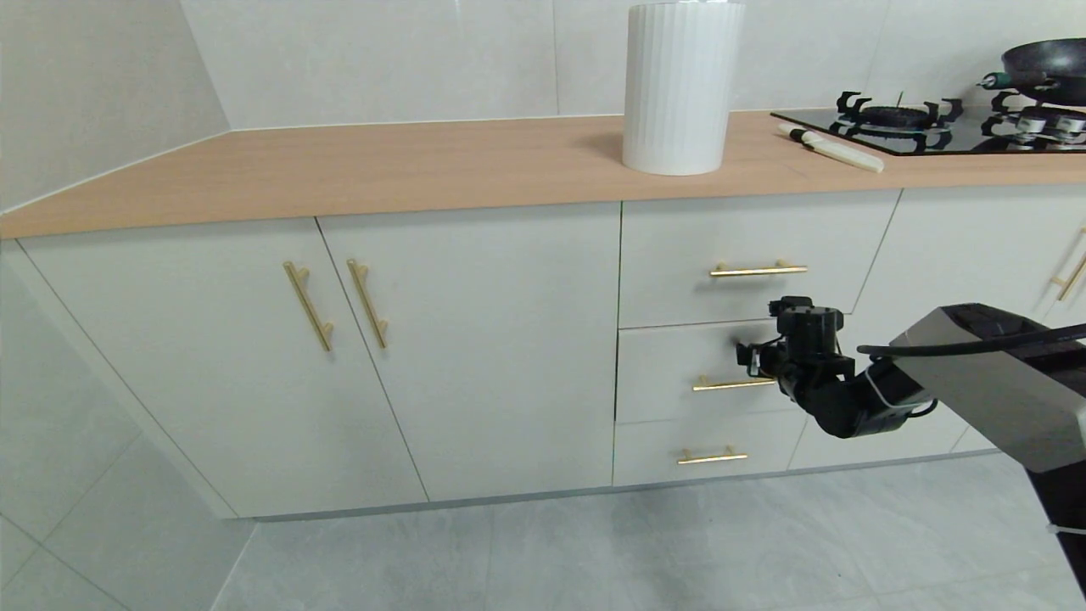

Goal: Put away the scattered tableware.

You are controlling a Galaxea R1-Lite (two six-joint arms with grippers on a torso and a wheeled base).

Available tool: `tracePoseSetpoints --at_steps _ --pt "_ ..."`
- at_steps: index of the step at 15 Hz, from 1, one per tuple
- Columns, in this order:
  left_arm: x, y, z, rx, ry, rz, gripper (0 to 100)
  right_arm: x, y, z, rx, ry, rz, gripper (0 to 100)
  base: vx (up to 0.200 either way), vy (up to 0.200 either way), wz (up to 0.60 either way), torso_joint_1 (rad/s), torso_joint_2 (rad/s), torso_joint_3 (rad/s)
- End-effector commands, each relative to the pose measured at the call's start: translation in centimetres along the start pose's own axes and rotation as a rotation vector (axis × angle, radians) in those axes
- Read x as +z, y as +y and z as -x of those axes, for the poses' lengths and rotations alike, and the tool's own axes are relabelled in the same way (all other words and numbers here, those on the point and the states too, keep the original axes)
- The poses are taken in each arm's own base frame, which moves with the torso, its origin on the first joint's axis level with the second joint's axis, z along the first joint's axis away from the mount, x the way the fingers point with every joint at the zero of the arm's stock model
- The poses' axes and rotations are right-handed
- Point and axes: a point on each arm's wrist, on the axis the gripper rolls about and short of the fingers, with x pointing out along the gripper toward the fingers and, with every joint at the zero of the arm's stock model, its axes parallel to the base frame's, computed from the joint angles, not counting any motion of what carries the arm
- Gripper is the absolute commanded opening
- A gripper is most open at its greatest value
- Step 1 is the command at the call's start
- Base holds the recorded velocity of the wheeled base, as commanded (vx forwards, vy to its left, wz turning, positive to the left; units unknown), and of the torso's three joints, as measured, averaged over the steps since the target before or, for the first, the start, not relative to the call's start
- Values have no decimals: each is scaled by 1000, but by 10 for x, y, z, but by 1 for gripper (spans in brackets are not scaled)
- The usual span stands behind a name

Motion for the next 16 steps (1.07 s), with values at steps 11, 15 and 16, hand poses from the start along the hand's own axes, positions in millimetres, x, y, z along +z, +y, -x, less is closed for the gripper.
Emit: tracePoseSetpoints --at_steps 11,15,16 --pt "0 0 0 1 1 0 100 39 -3 54 -8 -41 -42 100 0 0 0 0 0 0" --pt "0 0 0 1 2 0 100 92 -31 159 8 -151 -98 100 0 0 0 0 0 0" --pt "0 0 0 -1 1 0 100 106 -51 209 -12 -216 -123 100 0 0 0 0 0 0"
